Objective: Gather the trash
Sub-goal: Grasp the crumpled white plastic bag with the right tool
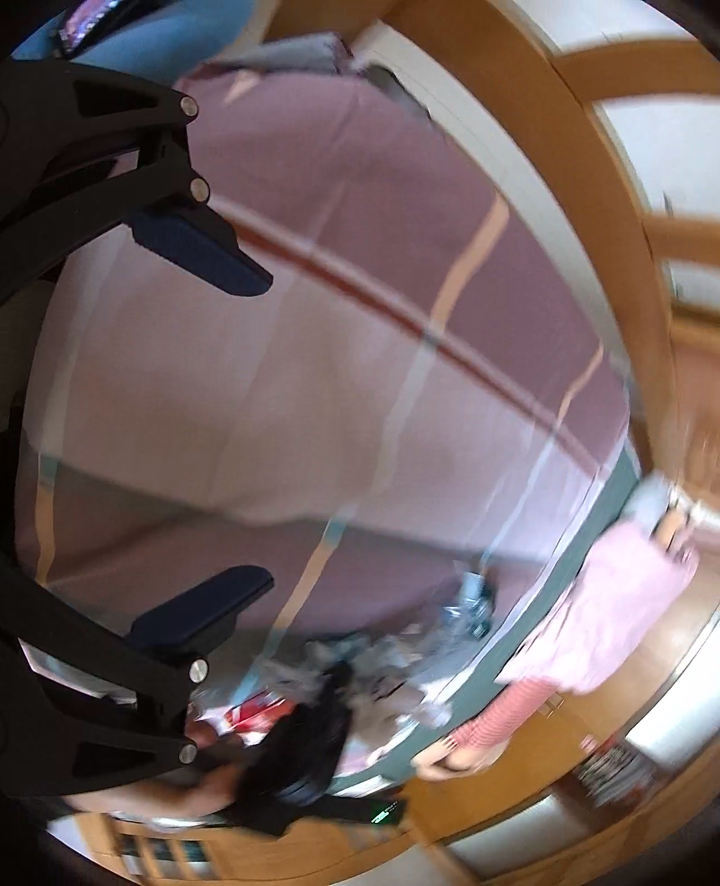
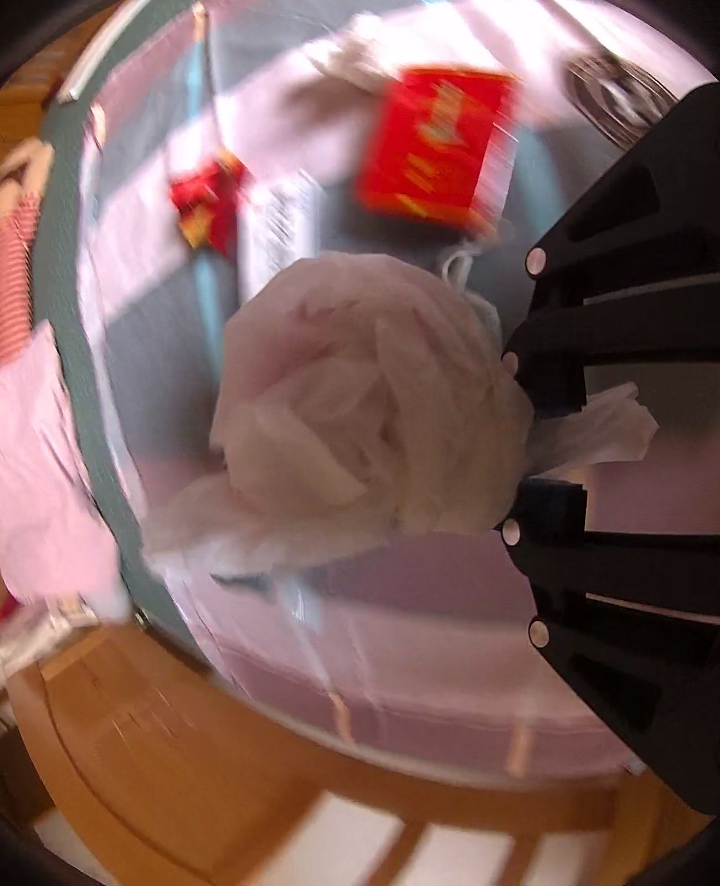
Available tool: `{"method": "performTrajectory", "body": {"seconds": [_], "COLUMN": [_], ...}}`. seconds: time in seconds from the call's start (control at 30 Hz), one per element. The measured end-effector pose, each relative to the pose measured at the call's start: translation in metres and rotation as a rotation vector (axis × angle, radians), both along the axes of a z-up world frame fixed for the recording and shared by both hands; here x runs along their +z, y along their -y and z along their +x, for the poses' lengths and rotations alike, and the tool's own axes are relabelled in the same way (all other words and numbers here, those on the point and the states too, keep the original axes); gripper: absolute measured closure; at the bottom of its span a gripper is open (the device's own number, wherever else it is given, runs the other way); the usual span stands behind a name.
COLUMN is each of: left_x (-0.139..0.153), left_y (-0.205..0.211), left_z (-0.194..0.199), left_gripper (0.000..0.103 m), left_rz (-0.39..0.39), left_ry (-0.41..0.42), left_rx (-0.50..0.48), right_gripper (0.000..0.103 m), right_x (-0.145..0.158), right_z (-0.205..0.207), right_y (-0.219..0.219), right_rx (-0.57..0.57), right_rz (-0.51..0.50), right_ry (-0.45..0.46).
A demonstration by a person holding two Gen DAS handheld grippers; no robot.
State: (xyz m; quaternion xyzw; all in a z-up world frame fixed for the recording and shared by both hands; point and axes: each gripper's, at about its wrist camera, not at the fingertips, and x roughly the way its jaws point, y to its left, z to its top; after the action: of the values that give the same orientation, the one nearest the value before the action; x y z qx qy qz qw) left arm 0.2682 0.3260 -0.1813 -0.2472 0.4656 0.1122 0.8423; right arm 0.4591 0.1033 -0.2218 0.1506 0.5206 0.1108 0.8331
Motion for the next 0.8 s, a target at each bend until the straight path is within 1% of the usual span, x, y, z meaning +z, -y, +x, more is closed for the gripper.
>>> {"method": "performTrajectory", "body": {"seconds": [0.07,0.17,0.23,0.3,0.43,0.73,0.8], "left_x": [-0.001,-0.003,-0.004,-0.005,-0.008,-0.013,-0.015], "left_y": [-0.010,-0.022,-0.029,-0.034,-0.033,-0.034,-0.036], "left_z": [-0.005,-0.010,-0.013,-0.014,-0.014,-0.014,-0.016], "left_gripper": [0.006,0.006,0.006,0.006,0.006,0.006,0.006], "left_rz": [0.000,-0.013,-0.021,-0.029,-0.037,-0.043,-0.049], "left_ry": [-0.008,-0.014,-0.016,-0.022,-0.033,-0.051,-0.057], "left_rx": [0.053,0.104,0.136,0.155,0.148,0.147,0.155], "right_gripper": [0.086,0.086,0.086,0.086,0.086,0.084,0.081], "right_x": [-0.001,-0.004,-0.006,-0.009,-0.011,-0.006,-0.005], "right_z": [-0.015,-0.038,-0.050,-0.062,-0.074,-0.089,-0.088], "right_y": [-0.017,-0.043,-0.054,-0.064,-0.074,-0.073,-0.070], "right_rx": [0.053,0.131,0.163,0.200,0.246,0.218,0.216], "right_rz": [0.049,0.129,0.176,0.201,0.173,0.138,0.139], "right_ry": [-0.049,-0.124,-0.154,-0.180,-0.191,-0.152,-0.146]}}
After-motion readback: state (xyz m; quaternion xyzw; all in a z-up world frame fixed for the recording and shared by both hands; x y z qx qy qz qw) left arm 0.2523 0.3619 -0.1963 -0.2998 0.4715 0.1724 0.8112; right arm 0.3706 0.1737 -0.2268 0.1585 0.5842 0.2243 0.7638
